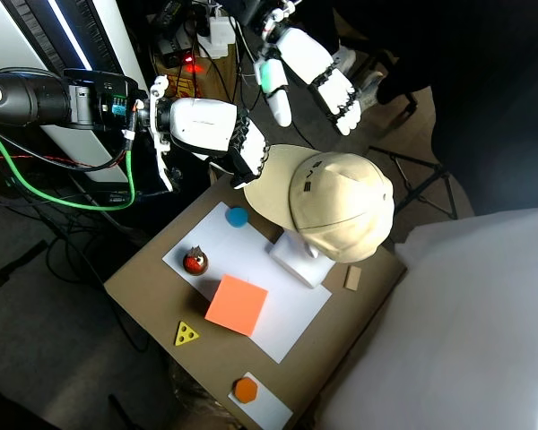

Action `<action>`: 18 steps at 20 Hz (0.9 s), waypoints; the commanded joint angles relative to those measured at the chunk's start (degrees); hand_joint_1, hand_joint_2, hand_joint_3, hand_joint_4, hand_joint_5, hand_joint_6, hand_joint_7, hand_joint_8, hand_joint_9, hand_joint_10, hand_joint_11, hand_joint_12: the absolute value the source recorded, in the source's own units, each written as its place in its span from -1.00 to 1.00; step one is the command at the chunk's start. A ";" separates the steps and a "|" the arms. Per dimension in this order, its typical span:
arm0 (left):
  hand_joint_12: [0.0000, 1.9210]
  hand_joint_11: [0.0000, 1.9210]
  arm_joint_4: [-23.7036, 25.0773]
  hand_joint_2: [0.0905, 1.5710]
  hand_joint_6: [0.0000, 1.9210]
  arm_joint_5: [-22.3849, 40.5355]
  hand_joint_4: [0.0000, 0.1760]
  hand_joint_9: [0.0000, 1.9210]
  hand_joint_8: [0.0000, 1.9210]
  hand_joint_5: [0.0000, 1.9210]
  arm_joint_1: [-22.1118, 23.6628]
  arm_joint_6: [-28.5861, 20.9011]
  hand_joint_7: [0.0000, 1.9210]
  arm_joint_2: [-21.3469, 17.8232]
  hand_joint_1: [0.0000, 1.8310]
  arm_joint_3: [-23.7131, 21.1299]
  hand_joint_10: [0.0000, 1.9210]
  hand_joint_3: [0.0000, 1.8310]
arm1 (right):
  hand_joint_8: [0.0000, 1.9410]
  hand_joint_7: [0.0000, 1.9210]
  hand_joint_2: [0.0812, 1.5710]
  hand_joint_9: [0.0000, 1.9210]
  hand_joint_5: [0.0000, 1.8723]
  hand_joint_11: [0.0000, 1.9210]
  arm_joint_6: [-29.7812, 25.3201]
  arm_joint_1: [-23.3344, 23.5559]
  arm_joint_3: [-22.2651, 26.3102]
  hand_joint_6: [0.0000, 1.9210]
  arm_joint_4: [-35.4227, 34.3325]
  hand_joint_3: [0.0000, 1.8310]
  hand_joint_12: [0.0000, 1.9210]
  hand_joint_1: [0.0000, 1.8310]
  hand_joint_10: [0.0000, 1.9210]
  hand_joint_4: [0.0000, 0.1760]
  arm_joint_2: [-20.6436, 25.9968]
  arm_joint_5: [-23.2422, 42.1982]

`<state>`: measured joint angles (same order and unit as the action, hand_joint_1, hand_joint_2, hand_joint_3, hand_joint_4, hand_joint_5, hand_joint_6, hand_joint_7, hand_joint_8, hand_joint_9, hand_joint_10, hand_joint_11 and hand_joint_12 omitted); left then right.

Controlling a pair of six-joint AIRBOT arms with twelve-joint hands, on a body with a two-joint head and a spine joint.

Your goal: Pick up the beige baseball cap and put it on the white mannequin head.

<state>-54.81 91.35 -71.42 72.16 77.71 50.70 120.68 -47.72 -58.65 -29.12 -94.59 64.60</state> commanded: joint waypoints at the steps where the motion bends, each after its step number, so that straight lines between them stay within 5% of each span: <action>1: -0.61 -1.00 3.37 0.42 -1.00 5.38 -1.00 -0.89 -1.00 -0.83 0.45 -0.19 -0.87 0.02 -1.00 0.36 -1.00 -1.00 | 0.03 -0.02 0.43 -0.03 -0.14 -0.05 -0.12 0.46 -0.01 0.09 4.01 -1.00 0.40 0.50 0.40 -1.00 -0.04 3.57; 3: -0.57 -1.00 3.40 0.41 -1.00 5.38 -1.00 -0.88 -1.00 -0.82 0.45 -0.21 -0.85 0.02 -1.00 0.30 -1.00 -1.00 | 0.12 -0.09 0.47 -0.10 -0.21 -0.12 -0.16 0.74 -0.73 0.20 4.01 -1.00 0.40 0.48 0.46 -1.00 -0.02 1.66; 4: -0.54 -1.00 3.41 0.41 -1.00 5.39 -1.00 -0.87 -0.99 -0.81 0.41 -0.22 -0.83 0.02 -1.00 0.19 -0.99 -1.00 | 0.22 -0.09 0.50 -0.21 -0.20 -0.21 -0.26 0.82 -1.20 0.30 3.99 -1.00 0.39 0.33 0.04 -1.00 0.00 0.41; 6: -0.44 -1.00 3.31 0.42 -1.00 5.26 -1.00 -0.83 -1.00 -0.78 0.20 -1.26 -0.81 0.05 -1.00 0.03 -0.99 -1.00 | -0.86 -0.21 0.40 -0.33 -0.25 -0.52 -0.71 0.39 -1.48 -0.88 3.99 -1.00 0.34 0.15 -0.58 -1.00 0.07 -0.91; 9: -0.45 -1.00 3.63 0.42 -1.00 5.34 -1.00 -0.83 -1.00 -0.80 0.11 -1.44 -0.81 0.04 -1.00 -0.05 -1.00 -1.00 | -1.00 -0.31 0.39 -0.40 -0.34 -0.72 -0.64 -0.31 -1.22 -1.00 4.01 -1.00 0.35 0.01 -0.87 -1.00 0.07 -1.60; 13: -0.43 -1.00 4.03 0.42 -1.00 5.60 -1.00 -0.83 -1.00 -0.79 0.04 -1.06 -0.81 -0.09 -1.00 -0.04 -1.00 -1.00 | -1.00 -0.48 0.33 -0.55 -0.47 -0.88 2.60 -1.81 1.76 -1.00 4.06 -1.00 0.28 -0.11 -0.96 -1.00 0.80 0.75; 15: -0.49 -1.00 4.03 0.42 -1.00 5.98 -1.00 -0.85 -1.00 -0.81 0.02 -0.68 -0.85 -0.13 -1.00 -0.12 -1.00 -1.00 | -1.00 -0.65 0.22 -0.72 -0.60 -1.00 4.03 -2.40 4.30 -1.00 4.03 -1.00 0.00 -0.23 -1.00 -0.89 2.37 2.27; 18: -0.50 -1.00 3.62 0.42 -1.00 6.49 -1.00 -0.86 -1.00 -0.82 0.18 1.20 -0.85 -0.62 -1.00 -0.75 -1.00 -1.00 | -1.00 -0.70 0.19 -0.76 -0.66 -1.00 6.15 -1.22 10.96 -1.00 1.18 -1.00 -0.16 -0.29 -1.00 -0.68 7.29 4.61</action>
<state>-54.63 91.35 -71.59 73.84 77.34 49.63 126.61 -49.36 -47.27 -32.49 -86.76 63.20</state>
